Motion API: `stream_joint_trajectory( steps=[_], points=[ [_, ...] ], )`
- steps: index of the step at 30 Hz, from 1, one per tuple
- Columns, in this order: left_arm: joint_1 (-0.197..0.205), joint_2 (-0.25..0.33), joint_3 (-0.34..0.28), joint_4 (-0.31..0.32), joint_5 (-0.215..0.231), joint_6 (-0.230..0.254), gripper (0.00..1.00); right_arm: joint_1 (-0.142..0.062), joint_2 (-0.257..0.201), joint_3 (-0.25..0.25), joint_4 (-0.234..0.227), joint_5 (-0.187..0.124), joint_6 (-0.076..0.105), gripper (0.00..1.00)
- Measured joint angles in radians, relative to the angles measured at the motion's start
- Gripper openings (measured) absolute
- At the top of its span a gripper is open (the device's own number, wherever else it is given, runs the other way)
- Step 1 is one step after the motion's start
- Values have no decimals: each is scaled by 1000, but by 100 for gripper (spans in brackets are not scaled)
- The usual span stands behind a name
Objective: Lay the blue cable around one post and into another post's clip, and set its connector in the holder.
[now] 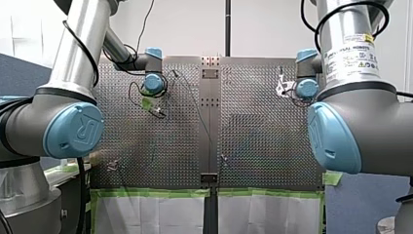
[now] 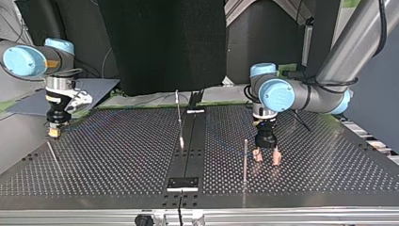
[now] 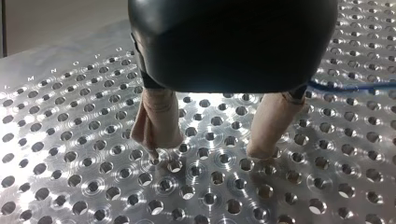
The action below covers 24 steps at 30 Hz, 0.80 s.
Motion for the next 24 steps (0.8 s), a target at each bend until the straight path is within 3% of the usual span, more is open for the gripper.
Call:
stream_joint_trajectory(
  steps=[8, 24],
  points=[
    [0, 0, 0, 0, 0, 2, 100, -41, -43, 0, 15, 12, -2, 0],
    [-2, 0, 0, 0, 0, 4, 100, -80, 31, -5, 17, 10, 0, 0]
  ],
)
